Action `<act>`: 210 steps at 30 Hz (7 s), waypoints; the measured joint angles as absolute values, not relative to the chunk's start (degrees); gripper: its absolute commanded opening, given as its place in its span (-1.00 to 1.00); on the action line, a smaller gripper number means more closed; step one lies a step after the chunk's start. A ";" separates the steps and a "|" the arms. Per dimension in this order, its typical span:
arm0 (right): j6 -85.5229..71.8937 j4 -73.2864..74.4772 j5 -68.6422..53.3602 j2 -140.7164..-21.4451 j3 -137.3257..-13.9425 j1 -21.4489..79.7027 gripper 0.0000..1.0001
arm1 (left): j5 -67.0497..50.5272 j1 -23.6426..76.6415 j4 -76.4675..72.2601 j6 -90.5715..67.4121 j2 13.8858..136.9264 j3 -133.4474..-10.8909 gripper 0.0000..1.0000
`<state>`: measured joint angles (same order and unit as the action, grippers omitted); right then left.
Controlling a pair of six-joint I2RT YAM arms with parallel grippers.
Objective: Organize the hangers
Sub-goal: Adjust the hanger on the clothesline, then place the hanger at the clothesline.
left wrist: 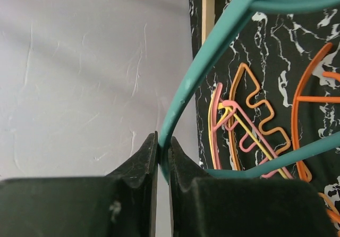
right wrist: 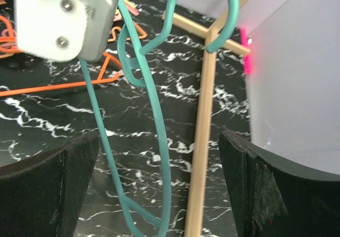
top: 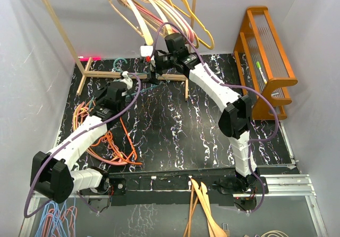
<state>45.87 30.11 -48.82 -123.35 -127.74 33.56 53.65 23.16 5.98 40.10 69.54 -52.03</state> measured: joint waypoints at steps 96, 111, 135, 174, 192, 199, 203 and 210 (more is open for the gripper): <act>59.16 29.39 -71.09 -105.16 -85.41 6.92 0.96 | -24.93 13.63 25.67 -0.64 68.31 -55.37 -1.00; 58.92 36.07 -71.13 -99.24 -85.41 4.64 0.97 | 16.75 13.34 27.79 -3.33 50.70 -55.66 -1.00; 62.24 39.05 -70.59 -95.83 -76.84 4.64 0.97 | -8.27 -2.90 40.07 3.42 83.44 -117.58 -1.00; 53.58 31.33 -72.86 -95.90 -74.70 0.89 0.97 | -12.43 -2.90 41.25 4.34 106.34 -137.25 -1.00; 41.54 20.69 -67.29 -96.75 -72.90 0.89 0.97 | -3.92 -2.98 35.99 2.02 88.60 -102.08 0.94; 46.78 21.08 -56.93 -97.76 -65.84 6.33 0.96 | -9.10 -3.27 30.72 -11.44 75.64 -68.31 0.94; 48.62 23.92 -49.30 -98.76 -64.03 17.04 0.97 | -10.37 -3.40 31.88 -18.55 72.03 -56.97 0.94; 49.41 19.55 -44.86 -101.86 -66.08 33.30 0.97 | -10.17 -3.66 36.38 -32.62 60.75 -49.19 0.94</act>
